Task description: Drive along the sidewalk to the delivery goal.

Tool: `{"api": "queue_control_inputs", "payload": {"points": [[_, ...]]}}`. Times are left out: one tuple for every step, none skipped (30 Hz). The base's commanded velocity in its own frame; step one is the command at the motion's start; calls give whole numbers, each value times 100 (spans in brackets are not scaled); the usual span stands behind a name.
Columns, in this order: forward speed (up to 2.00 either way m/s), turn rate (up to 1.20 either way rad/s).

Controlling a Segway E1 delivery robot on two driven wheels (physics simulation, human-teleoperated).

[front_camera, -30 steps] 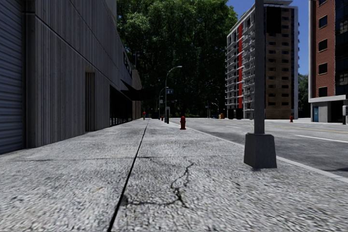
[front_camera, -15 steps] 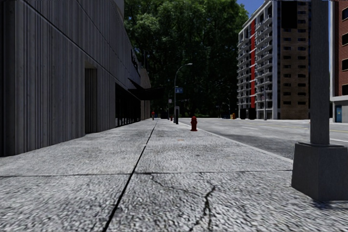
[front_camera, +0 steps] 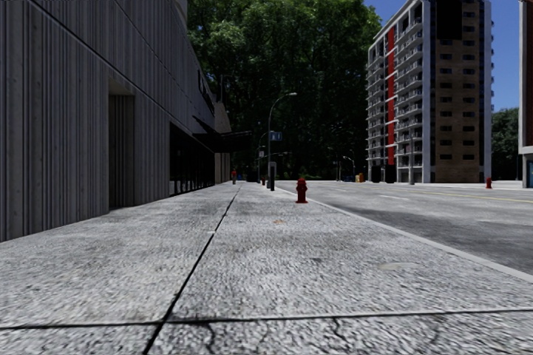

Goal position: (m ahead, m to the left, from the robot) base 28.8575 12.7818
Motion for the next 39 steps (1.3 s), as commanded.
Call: {"api": "queue_control_inputs", "payload": {"points": [[200, 21], [200, 21], [200, 21], [200, 21], [200, 21], [200, 21], [200, 21], [200, 21], [200, 21], [200, 21], [200, 0], [200, 0], [200, 0], [200, 0], [200, 0], [200, 0], [200, 0], [200, 0], [200, 0], [200, 0], [200, 0], [200, 13], [200, 21], [200, 22], [200, 22], [200, 23], [200, 23], [200, 23], [200, 23], [200, 23], [200, 23], [200, 23], [200, 23], [200, 23], [200, 23], [200, 23], [200, 23], [200, 18], [200, 15]]}}
